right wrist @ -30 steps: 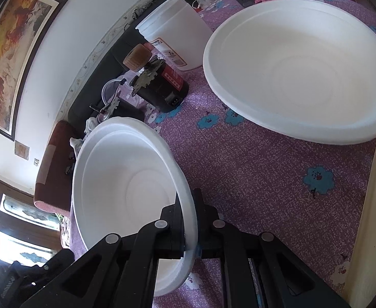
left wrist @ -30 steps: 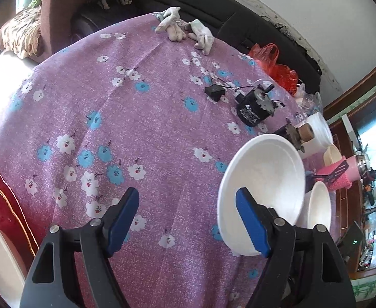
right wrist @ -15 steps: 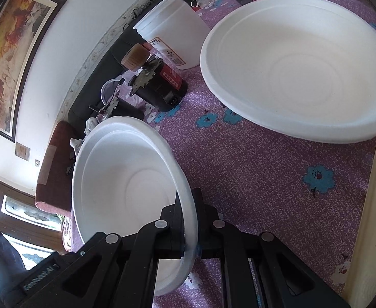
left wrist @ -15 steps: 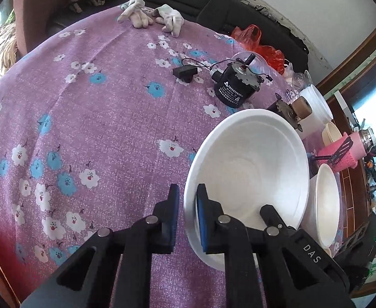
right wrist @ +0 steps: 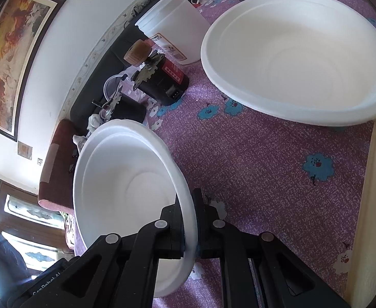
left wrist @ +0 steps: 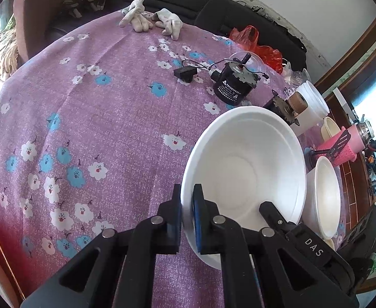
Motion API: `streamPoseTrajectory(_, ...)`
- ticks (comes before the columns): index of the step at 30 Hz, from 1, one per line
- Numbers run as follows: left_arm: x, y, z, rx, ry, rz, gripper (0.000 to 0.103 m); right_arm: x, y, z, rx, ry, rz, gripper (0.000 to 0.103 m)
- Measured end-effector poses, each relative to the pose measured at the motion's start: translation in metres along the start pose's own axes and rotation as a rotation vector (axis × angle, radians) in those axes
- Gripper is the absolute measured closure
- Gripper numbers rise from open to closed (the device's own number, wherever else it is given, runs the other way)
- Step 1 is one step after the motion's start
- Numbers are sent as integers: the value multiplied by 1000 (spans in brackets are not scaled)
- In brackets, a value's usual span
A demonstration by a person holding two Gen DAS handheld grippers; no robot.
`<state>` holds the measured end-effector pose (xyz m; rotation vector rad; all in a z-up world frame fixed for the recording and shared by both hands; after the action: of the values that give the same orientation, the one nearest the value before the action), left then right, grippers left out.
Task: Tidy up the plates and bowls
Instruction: 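Lift and carry the white bowl with both grippers over the red plate stack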
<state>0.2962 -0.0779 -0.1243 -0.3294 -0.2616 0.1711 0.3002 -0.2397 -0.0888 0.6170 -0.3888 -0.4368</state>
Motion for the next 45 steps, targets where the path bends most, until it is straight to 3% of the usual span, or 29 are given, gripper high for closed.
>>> streamPoseTrajectory(7, -21, 6, 24, 4, -22, -14, 96, -17, 6, 16, 22, -4, 16, 96)
streamPoseTrajectory(14, -57, 19, 58, 10, -49, -26, 96, -57, 13, 40, 27, -16, 70, 96)
streamPoseTrajectory(25, -116, 87, 140, 23, -142, 25, 95, -136, 68, 66, 58, 9, 225, 96)
streamPoseTrajectory(36, -150, 199, 180, 106, -138, 157, 93, -227, 140, 16, 63, 116, 391, 96)
streamPoseTrajectory(45, -161, 246, 174, 113, -88, 197, 90, -258, 153, -16, 19, 162, 440, 96)
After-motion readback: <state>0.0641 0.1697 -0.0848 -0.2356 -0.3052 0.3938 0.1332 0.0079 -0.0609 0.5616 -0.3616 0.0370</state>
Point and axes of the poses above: each gripper's, at about its wrist camera, not at the fingertips, and z roughly against the way its jaws point, y to its left, x to its top, the point moved 4 cm from there along -z, roughly the way its jaws point, and after that the axes turned 14 degrees about y, right-handed, at the moved point
